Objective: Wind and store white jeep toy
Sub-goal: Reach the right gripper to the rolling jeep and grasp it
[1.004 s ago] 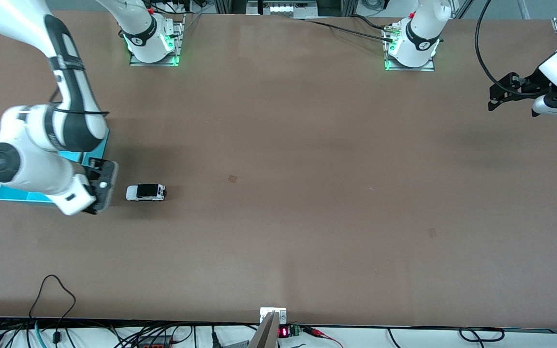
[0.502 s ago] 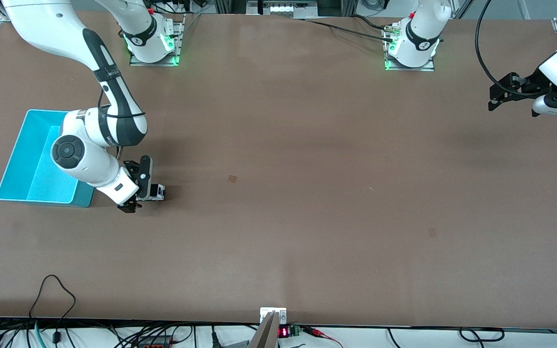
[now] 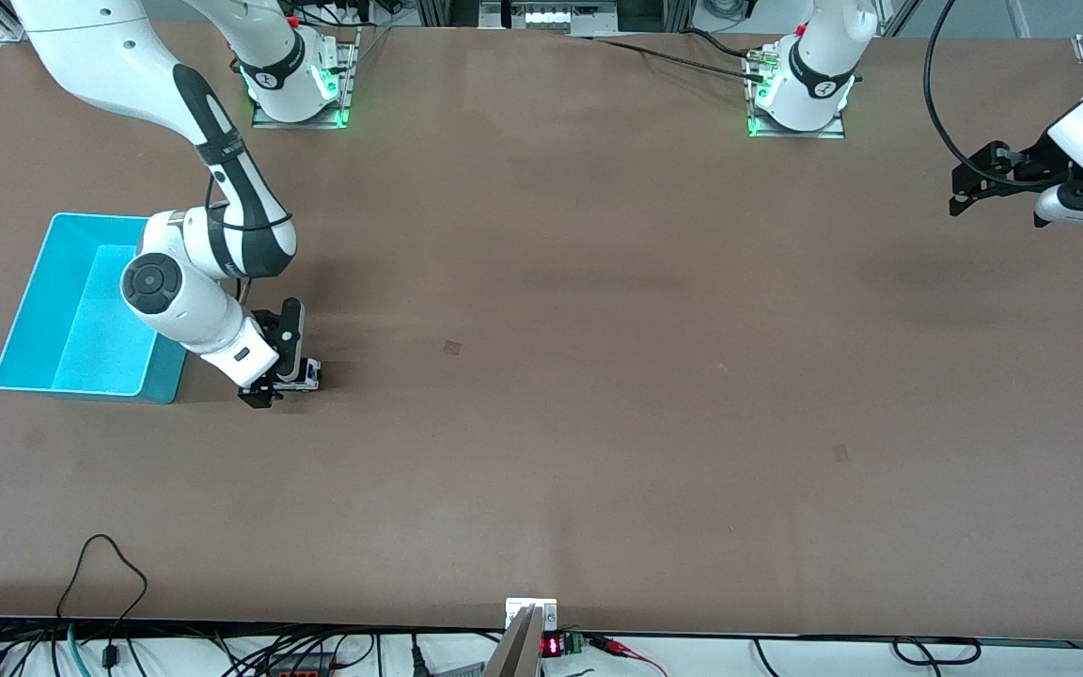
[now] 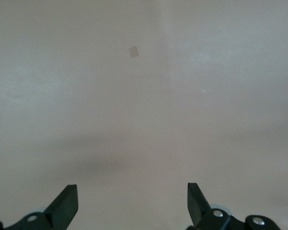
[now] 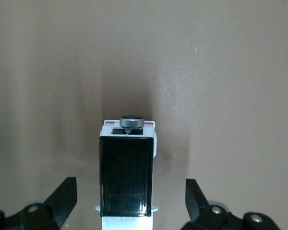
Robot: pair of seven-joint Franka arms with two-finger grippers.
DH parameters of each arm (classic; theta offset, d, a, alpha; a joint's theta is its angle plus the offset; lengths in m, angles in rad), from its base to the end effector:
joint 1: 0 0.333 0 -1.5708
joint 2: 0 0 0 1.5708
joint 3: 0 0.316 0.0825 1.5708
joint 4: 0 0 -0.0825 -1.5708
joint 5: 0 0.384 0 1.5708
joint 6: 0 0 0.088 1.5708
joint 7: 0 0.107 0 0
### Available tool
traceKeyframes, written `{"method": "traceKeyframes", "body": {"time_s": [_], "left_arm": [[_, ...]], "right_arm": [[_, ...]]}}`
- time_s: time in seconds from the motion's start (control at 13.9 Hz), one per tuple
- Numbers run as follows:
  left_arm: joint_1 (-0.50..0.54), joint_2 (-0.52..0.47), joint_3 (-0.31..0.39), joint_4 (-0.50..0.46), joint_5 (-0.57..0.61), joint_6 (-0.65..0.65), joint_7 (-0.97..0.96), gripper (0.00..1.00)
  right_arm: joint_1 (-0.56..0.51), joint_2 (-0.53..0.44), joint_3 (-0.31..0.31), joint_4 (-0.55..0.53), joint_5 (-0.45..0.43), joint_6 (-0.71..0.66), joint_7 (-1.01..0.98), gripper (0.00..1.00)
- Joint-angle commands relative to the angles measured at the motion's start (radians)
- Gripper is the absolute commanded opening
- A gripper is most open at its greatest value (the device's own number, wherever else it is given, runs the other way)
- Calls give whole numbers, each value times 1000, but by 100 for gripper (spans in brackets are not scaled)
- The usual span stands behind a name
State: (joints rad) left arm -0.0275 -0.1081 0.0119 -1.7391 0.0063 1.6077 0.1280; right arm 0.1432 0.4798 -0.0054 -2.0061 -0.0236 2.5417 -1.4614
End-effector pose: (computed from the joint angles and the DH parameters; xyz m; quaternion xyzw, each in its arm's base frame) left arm 0.5216 -0.0072 0.6063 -0.9973 0.0719 0.0118 0.0018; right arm 0.6065 0.0845 0.2192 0.6896 0.7236 0.0170 0.0236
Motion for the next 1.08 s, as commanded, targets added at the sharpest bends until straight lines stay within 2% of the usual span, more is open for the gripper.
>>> {"method": "traceKeyframes", "body": {"time_s": [0.0,0.22,0.29,0.43,0.5,0.57,0.72,0.79,1.0], "left_arm": [[1,18,0,32,-5,-19,21,100],[1,18,0,32,-5,-18,21,100],[1,16,0,32,-5,-20,21,100],[1,18,2,32,-5,-19,21,100],[1,18,2,32,-5,-20,21,100],[1,18,2,32,-5,-20,21,100],[1,18,2,32,-5,-20,21,100],[1,18,2,32,-5,-20,21,100],[1,18,2,32,-3,-19,22,100]], "right_arm": [[-10,16,2,-14,-7,51,-28,100],[-16,19,2,-14,-7,55,-30,100],[-19,19,2,-14,-7,55,-37,88],[-22,19,2,-14,-6,55,-50,52],[-30,19,2,-16,-4,58,-50,37],[-37,22,2,-22,-4,74,-50,25],[-39,22,2,-28,-4,80,-50,6],[-39,20,2,-26,-4,75,-50,2],[-36,-10,2,4,-2,62,-43,0]]}}
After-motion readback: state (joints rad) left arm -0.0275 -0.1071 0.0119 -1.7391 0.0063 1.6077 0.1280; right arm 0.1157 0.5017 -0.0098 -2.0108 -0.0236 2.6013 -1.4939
